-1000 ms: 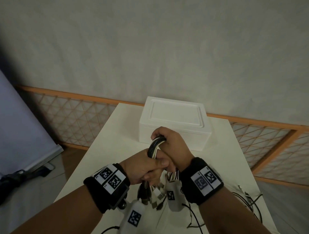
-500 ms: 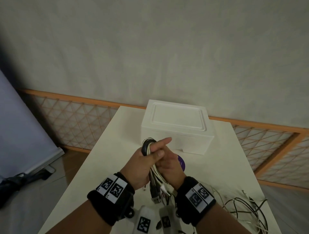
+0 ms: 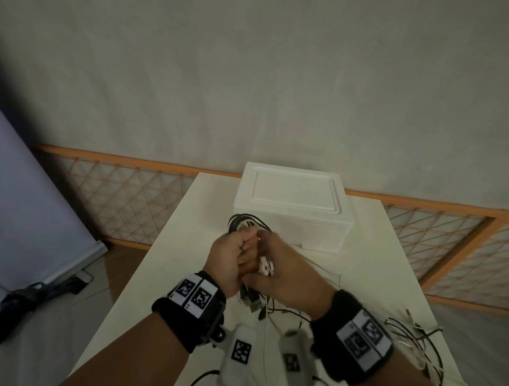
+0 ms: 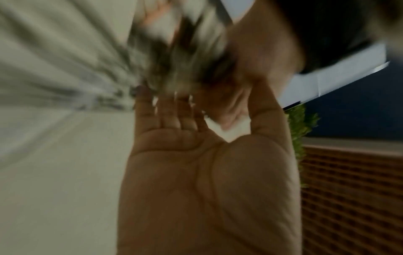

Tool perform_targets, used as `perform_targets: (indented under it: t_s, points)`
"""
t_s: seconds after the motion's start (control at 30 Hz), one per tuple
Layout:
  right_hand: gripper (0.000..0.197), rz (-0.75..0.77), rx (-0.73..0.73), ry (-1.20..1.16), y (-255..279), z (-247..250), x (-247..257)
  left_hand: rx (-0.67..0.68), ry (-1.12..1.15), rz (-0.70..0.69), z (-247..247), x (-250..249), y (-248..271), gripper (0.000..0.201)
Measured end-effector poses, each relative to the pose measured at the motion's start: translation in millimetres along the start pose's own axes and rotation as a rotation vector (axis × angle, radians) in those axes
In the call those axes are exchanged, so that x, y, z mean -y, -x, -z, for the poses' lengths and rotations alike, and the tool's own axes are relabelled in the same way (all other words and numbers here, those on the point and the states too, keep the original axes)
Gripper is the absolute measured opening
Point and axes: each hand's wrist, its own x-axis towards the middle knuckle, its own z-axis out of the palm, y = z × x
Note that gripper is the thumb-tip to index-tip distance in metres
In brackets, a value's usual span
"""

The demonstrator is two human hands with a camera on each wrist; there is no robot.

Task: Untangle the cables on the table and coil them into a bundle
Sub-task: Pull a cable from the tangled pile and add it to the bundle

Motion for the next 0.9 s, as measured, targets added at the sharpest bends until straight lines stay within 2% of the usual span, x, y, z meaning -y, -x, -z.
perform_targets:
  t_s: [0.03,0.1,0.2,0.37,0.5,0.57,0.7,0.77,0.83,0.9]
  points:
    - [0.054,-0.035,0.019,-0.131,0.5,-12.1,-3.7,0.015,0.005,-0.021,-4.6,2.8,-0.7,0.038]
    - [0.047,-0.05,-0.05,-0.325,1.9,-25.6,-15.0,0.037,-0.005,-0.061,-9.3,5.0,-1.3,0.041]
    - [0.039,-0.051,-0.037,-0.431,7.7,-25.3,-22.1,0.069,-0.071,-0.109,-10.1,7.0,0.8,0.045]
    - [0.029,-0.069,0.028,-0.284,3.6,-22.3,-25.4,0.128,-0.161,-0.167,-5.9,9.8,4.0,0.038]
    - [0.031,-0.079,-0.082,-0.14,5.7,-29.6,-27.8,0.293,-0.139,-0.153,-2.3,5.2,7.5,0.03]
    - [0.034,-0.087,-0.156,-0.082,7.8,-39.1,-29.4,0.245,-0.208,-0.165,-2.9,7.5,9.2,0.034]
    - [0.028,-0.068,-0.229,0.171,6.0,-55.4,-35.6,0.049,-0.415,-0.176,-9.5,7.4,13.4,0.064]
    - [0.027,-0.063,-0.231,0.261,4.6,-57.1,-35.7,0.008,-0.38,-0.162,-11.5,4.6,14.7,0.061]
    - [0.031,-0.07,-0.203,0.264,2.2,-54.6,-33.4,-0.005,-0.337,-0.147,-11.0,3.5,12.6,0.062]
    - [0.04,-0.087,-0.055,0.19,-0.8,-40.7,-28.4,-0.039,-0.294,-0.114,-8.7,1.9,9.7,0.06]
